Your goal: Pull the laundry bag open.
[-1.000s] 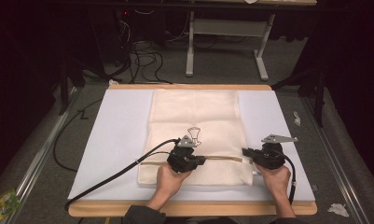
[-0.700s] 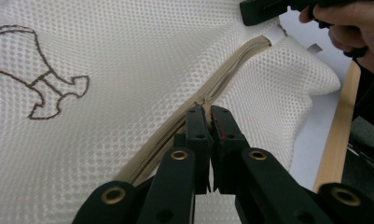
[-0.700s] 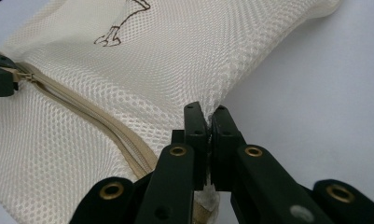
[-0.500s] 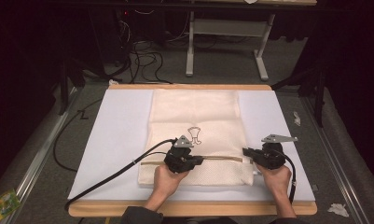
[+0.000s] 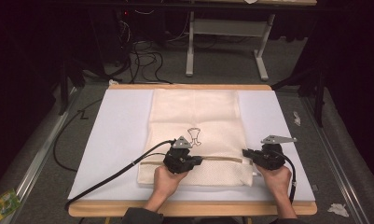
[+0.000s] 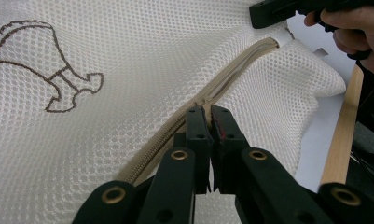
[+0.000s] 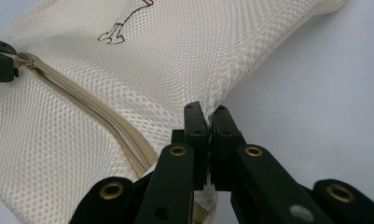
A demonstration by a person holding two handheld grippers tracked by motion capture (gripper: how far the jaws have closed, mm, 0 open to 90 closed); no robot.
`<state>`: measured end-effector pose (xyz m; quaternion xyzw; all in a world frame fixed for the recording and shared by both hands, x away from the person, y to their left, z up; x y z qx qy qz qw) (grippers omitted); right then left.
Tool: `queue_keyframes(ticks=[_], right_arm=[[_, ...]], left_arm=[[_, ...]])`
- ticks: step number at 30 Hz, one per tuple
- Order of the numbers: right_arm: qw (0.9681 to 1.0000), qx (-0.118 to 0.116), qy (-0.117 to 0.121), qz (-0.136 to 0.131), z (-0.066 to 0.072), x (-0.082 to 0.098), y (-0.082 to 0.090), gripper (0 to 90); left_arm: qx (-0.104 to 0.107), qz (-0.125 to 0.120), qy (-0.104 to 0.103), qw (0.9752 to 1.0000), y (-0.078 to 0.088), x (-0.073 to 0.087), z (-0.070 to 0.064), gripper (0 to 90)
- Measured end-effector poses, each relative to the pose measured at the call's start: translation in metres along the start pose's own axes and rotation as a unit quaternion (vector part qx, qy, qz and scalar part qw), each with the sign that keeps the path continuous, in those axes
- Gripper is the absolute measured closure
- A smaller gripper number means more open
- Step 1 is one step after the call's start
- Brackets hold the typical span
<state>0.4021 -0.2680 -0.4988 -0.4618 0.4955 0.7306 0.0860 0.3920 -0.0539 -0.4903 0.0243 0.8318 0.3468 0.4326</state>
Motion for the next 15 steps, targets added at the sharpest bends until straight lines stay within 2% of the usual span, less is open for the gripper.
queue_keyframes(ticks=[6,9,11,12,15], right_arm=[[1.0000,0.003,0.002,0.002,0.0008,0.0015,-0.0024,88.6],[1.0000,0.005,0.004,0.002,0.0013,0.0023,-0.0036,88.6],[1.0000,0.005,0.006,0.002,0.0009,0.0025,-0.0037,88.6],[1.0000,0.005,0.001,0.003,0.0005,0.0030,-0.0032,88.6],[1.0000,0.005,0.004,0.004,0.0007,0.0037,-0.0042,88.6]], left_arm=[[0.002,0.001,-0.001,1.0000,0.0020,0.0013,-0.0001,87.0],[-0.004,-0.002,-0.003,1.0000,0.0051,0.0015,0.0016,87.0],[-0.005,-0.004,0.000,1.0000,0.0062,0.0016,0.0028,87.0],[0.002,-0.006,0.009,0.9999,0.0079,0.0023,0.0053,87.0],[0.001,-0.004,0.013,0.9999,0.0090,0.0033,0.0067,87.0]])
Point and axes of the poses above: each handheld gripper's, and its own axes: y roughly backward along the jaws, x roughly out of its underside, z roughly to its left, the point moved 9 cm from there along -y, roughly forward along the jaws, and after that the axes turned 8 degrees about y, right-handed, at the moved point
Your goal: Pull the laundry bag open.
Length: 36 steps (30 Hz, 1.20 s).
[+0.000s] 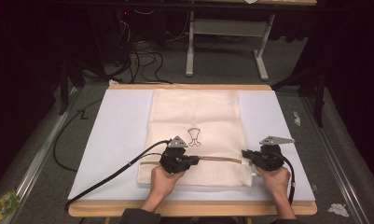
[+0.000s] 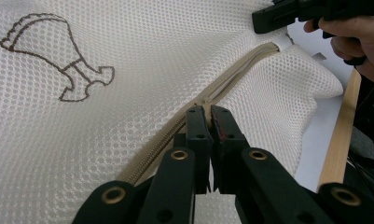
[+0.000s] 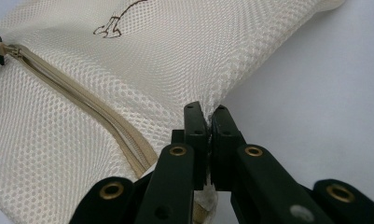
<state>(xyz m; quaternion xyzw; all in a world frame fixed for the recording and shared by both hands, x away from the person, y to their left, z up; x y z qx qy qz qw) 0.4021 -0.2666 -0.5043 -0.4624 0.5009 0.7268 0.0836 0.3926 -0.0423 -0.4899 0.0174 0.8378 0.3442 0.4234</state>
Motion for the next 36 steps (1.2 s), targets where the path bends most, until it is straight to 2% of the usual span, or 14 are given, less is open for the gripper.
queue_keyframes(ticks=[6,11,15,24,27,36], right_arm=[[1.0000,-0.002,0.002,0.001,0.000,0.001,-0.001,88.6],[1.0000,0.000,-0.001,0.003,0.000,0.001,-0.001,88.6],[1.0000,-0.003,-0.004,0.000,0.000,0.000,-0.001,88.6],[1.0000,-0.002,-0.001,-0.008,0.000,0.000,-0.002,88.5],[0.9999,-0.002,-0.012,-0.007,-0.001,0.002,-0.002,88.5],[0.9999,0.007,-0.006,-0.006,-0.003,0.002,-0.003,88.5]], left_arm=[[0.001,0.000,-0.003,1.0000,0.002,0.001,-0.001,87.0],[0.006,-0.010,0.001,0.9999,0.003,0.000,0.001,87.0],[0.007,-0.007,0.004,0.9999,0.004,0.000,0.001,87.0],[0.001,-0.011,-0.002,0.9999,0.006,0.000,0.001,87.0],[0.002,-0.010,0.008,0.9999,0.009,0.003,0.004,87.0],[-0.006,-0.018,0.012,0.9997,0.018,0.006,0.012,87.0]])
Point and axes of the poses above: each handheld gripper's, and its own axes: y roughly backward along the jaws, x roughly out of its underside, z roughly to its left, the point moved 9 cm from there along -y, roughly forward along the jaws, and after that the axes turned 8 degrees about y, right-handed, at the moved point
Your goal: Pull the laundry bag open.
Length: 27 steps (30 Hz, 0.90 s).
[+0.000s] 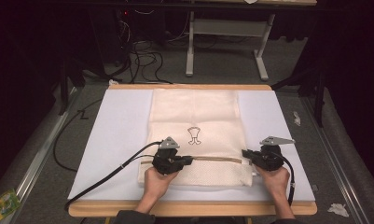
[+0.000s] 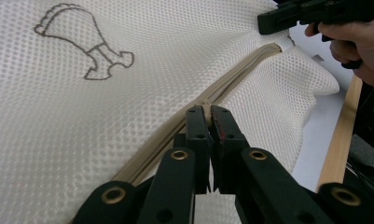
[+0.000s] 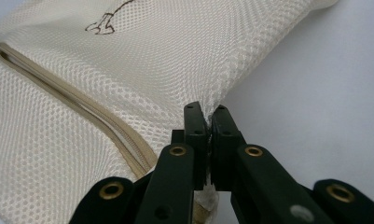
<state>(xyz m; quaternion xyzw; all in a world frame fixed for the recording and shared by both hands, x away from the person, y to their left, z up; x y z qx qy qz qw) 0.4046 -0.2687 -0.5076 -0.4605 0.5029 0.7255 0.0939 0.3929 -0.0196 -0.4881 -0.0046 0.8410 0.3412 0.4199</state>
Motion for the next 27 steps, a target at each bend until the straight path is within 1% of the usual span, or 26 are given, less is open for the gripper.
queue_keyframes(ticks=[1,2,3,5,7,9,12,13,16,20,22,23,26,27], right_arm=[[1.0000,0.004,0.001,0.006,-0.001,0.000,-0.001,88.5],[1.0000,0.007,0.000,0.006,-0.001,0.000,-0.002,88.5],[0.9999,0.009,0.000,0.007,-0.002,0.001,-0.002,88.5],[0.9999,0.011,-0.002,0.008,-0.003,0.001,-0.003,88.5],[0.9999,0.009,-0.002,0.007,-0.003,0.001,-0.002,88.4],[0.9999,0.010,0.000,0.005,-0.005,0.000,-0.001,88.4],[0.9999,0.013,-0.002,0.002,-0.006,0.000,-0.001,88.4],[0.9998,0.017,0.001,-0.004,-0.006,-0.001,0.000,88.5],[0.9997,0.022,0.006,0.001,-0.005,-0.003,-0.001,88.4],[0.9997,0.026,0.006,0.000,-0.002,-0.005,0.003,88.4],[0.9996,0.027,0.013,0.002,-0.002,-0.006,0.004,88.4],[0.9994,0.030,0.016,0.004,-0.003,-0.007,0.005,88.4],[0.9995,0.030,0.013,0.003,-0.003,-0.009,0.006,88.4],[0.9994,0.030,0.017,0.002,-0.002,-0.010,0.005,88.4]], left_arm=[[0.002,-0.008,0.003,1.0000,0.001,-0.002,0.001,87.0],[0.003,-0.011,0.005,0.9999,0.000,-0.003,0.001,87.0],[0.004,-0.009,0.008,0.9999,-0.001,-0.002,0.002,87.0],[0.003,-0.006,0.007,1.0000,-0.002,0.000,0.002,87.1],[-0.001,-0.005,0.006,1.0000,-0.001,0.001,0.003,87.0],[-0.002,-0.009,0.011,0.9999,0.002,0.000,0.005,87.0],[-0.003,-0.013,0.012,0.9998,0.005,-0.001,0.007,87.0],[-0.001,-0.016,0.010,0.9998,0.008,-0.002,0.007,87.0],[0.001,-0.021,0.012,0.9997,0.009,-0.002,0.008,87.1],[0.005,-0.024,0.016,0.9996,0.011,-0.005,0.010,87.0],[0.003,-0.025,0.015,0.9996,0.012,-0.005,0.010,87.0],[-0.001,-0.027,0.015,0.9995,0.014,-0.005,0.010,87.1],[-0.001,-0.027,0.016,0.9995,0.016,-0.004,0.011,87.0],[-0.005,-0.026,0.014,0.9995,0.019,-0.003,0.013,87.0]])
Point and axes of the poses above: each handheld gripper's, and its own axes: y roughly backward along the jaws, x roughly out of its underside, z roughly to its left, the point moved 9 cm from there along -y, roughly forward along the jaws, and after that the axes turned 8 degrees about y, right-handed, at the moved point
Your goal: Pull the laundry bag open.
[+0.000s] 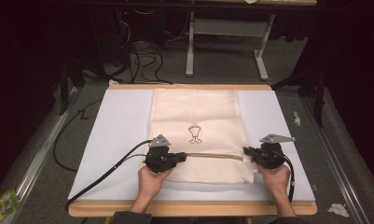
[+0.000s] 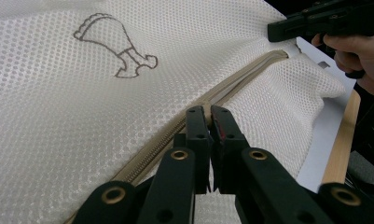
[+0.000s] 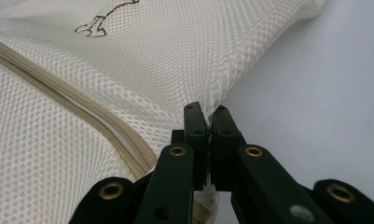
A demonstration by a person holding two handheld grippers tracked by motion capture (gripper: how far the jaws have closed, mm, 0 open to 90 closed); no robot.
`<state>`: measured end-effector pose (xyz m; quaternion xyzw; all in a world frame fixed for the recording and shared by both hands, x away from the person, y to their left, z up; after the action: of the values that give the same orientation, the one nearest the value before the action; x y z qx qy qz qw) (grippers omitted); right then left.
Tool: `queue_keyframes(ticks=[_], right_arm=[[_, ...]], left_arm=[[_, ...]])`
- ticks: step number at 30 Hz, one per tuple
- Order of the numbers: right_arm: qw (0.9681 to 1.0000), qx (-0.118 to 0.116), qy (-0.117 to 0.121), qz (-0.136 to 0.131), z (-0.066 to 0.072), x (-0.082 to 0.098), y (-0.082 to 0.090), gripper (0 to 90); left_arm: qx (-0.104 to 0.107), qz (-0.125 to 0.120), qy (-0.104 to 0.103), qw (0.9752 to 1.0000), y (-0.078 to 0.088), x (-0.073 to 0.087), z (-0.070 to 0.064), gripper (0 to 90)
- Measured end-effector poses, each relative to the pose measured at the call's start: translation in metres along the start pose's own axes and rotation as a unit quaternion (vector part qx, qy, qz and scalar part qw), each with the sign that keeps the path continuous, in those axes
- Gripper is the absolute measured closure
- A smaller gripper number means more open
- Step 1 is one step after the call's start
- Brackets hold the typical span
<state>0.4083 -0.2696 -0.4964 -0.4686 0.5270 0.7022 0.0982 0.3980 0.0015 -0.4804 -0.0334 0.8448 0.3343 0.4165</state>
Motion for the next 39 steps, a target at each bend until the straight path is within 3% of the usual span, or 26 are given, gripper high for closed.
queue_keyframes(ticks=[9,15,19,22,29,31,35,39], right_arm=[[1.0000,0.001,0.001,0.002,0.001,-0.001,-0.002,88.4],[1.0000,0.000,-0.001,-0.001,0.001,-0.001,-0.002,88.5],[1.0000,0.000,-0.006,0.000,-0.001,0.000,-0.003,88.4],[0.9999,0.008,0.006,0.004,-0.001,-0.004,0.000,88.4],[1.0000,0.001,0.002,0.002,0.000,-0.001,-0.004,88.4],[1.0000,-0.003,-0.002,0.000,0.000,0.000,-0.004,88.4],[1.0000,0.001,-0.002,-0.001,0.000,-0.001,-0.003,88.4],[1.0000,0.000,-0.007,0.001,-0.001,0.001,-0.005,88.4]], left_arm=[[-0.008,-0.009,0.017,0.9998,0.017,0.004,0.014,87.0],[-0.017,-0.008,0.011,0.9998,0.022,0.005,0.017,87.0],[-0.014,-0.020,0.020,0.9995,0.030,0.006,0.020,87.1],[-0.023,-0.020,0.022,0.9993,0.039,0.009,0.028,87.0],[-0.037,-0.027,0.032,0.9984,0.053,0.014,0.040,87.0],[-0.031,-0.028,0.041,0.9983,0.055,0.014,0.042,87.0],[-0.047,-0.028,0.035,0.9979,0.061,0.016,0.046,87.1],[-0.048,-0.035,0.042,0.9973,0.068,0.016,0.051,87.0]])
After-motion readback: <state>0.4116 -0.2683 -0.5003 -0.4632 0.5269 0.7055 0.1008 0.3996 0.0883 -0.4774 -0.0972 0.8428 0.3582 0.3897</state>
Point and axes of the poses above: each handheld gripper's, and its own axes: y roughly backward along the jaws, x roughly out of its underside, z roughly to its left, the point moved 9 cm from there along -y, roughly forward along the jaws, and after that the axes turned 8 degrees about y, right-handed, at the moved point
